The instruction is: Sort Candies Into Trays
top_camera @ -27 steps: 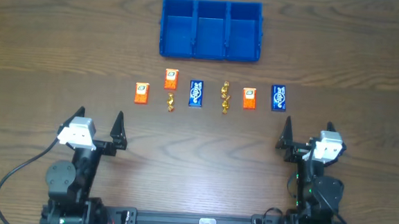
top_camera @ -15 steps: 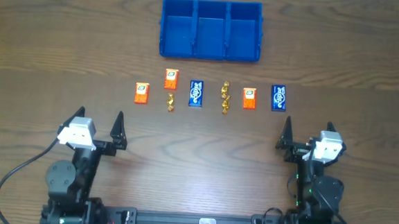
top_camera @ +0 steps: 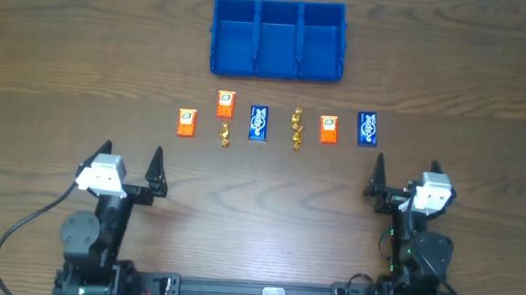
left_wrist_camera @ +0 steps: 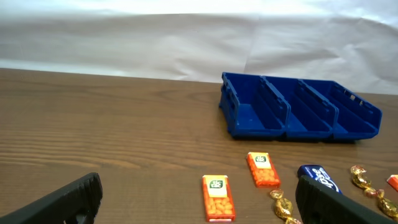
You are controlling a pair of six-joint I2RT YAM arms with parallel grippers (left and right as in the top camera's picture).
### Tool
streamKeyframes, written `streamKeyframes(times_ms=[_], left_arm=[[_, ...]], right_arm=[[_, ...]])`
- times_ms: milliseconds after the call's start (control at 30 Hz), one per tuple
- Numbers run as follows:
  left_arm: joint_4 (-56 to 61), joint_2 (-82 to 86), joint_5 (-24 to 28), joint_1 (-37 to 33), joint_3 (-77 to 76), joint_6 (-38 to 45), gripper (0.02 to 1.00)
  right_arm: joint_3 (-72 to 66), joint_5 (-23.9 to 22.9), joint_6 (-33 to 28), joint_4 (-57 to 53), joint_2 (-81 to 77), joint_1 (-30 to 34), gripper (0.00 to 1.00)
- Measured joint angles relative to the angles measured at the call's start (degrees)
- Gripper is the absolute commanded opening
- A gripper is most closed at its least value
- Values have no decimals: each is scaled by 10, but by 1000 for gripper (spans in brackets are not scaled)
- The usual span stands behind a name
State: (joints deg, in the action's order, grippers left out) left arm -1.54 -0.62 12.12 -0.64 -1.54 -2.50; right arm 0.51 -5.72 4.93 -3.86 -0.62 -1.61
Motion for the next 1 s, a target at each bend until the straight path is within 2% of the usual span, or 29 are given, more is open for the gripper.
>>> streamKeyframes(times_ms=[133, 300, 367, 533, 633, 767, 1000], left_arm=[[0, 0, 0, 0, 0, -6, 998], [-16, -47, 0, 0, -18, -53, 1000], [-55, -144, 1, 0, -96, -66, 1000], [-209, -429, 9, 6, -405, -80, 1000], [-306, -618, 9, 42, -546, -80, 1000], [-357, -810, -7, 89, -638, -77, 1000], [-346, -1005, -31, 111, -655, -75, 998]], right_arm=[[0, 0, 0, 0, 0, 0, 1000], [0, 0, 0, 0, 0, 0, 1000], [0, 0, 0, 0, 0, 0, 1000], [0, 2, 0, -1, 1, 0, 1000], [0, 2, 0, -1, 0, 0, 1000], [0, 2, 0, -1, 0, 0, 1000], [0, 2, 0, -1, 0, 0, 1000]])
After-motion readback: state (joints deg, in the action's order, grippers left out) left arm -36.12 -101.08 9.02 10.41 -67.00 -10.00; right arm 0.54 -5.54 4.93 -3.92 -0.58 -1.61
